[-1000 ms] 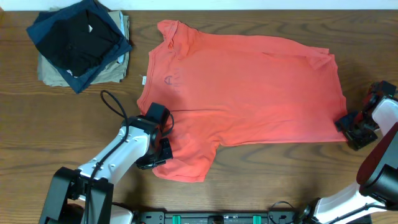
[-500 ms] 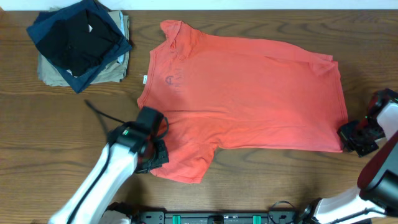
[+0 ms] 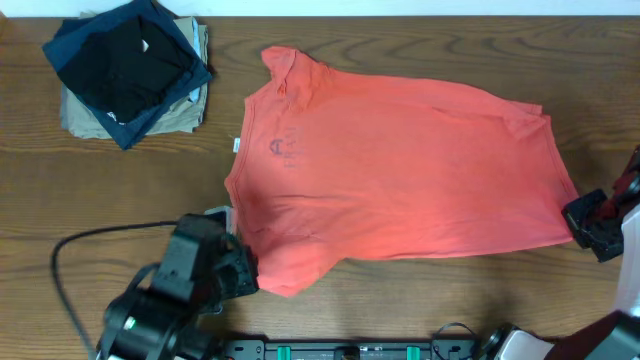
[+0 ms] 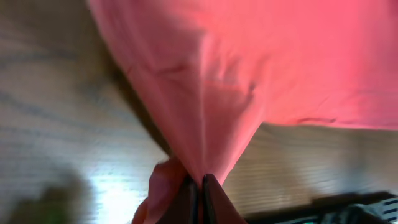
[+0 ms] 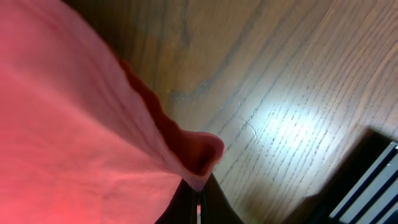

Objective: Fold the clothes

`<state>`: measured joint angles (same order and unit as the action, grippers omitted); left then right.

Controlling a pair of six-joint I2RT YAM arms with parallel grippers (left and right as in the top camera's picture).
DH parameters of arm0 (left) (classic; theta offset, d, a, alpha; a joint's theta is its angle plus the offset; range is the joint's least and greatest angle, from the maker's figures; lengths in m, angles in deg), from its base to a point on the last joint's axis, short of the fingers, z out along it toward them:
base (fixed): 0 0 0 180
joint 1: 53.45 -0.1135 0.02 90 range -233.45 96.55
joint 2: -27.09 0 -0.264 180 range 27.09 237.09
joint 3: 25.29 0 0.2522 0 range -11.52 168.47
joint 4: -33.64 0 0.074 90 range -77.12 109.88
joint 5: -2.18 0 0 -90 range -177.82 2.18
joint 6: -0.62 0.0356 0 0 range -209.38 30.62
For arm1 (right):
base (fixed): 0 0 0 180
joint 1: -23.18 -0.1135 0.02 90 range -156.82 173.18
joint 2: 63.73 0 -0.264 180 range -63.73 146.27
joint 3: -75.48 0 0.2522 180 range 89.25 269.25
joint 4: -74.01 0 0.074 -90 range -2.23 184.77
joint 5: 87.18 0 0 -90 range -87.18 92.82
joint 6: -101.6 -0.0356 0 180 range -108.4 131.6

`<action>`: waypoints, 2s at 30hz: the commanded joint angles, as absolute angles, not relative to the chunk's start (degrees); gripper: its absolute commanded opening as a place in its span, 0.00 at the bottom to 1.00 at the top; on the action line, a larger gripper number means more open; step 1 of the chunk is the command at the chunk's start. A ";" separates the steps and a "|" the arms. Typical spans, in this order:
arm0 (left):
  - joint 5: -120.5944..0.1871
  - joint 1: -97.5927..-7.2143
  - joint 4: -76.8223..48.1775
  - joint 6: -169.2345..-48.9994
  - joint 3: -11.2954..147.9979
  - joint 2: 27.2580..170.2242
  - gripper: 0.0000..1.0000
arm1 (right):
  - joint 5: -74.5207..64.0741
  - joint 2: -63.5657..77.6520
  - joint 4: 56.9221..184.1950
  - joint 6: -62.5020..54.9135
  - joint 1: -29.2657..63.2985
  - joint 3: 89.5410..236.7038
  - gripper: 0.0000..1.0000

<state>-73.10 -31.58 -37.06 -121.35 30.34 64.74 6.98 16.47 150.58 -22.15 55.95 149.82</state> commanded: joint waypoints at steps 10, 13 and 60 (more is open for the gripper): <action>-99.50 -31.52 -23.62 -125.30 31.76 61.07 0.06 | 3.99 15.03 141.95 -20.95 56.50 149.93 0.02; -102.08 -31.52 -18.79 -125.28 30.91 63.37 0.06 | 3.14 15.03 138.99 -20.97 56.44 149.91 0.01; -80.75 -31.52 -21.15 -108.60 31.06 109.09 0.76 | 1.24 22.51 134.49 -17.87 53.16 149.84 0.02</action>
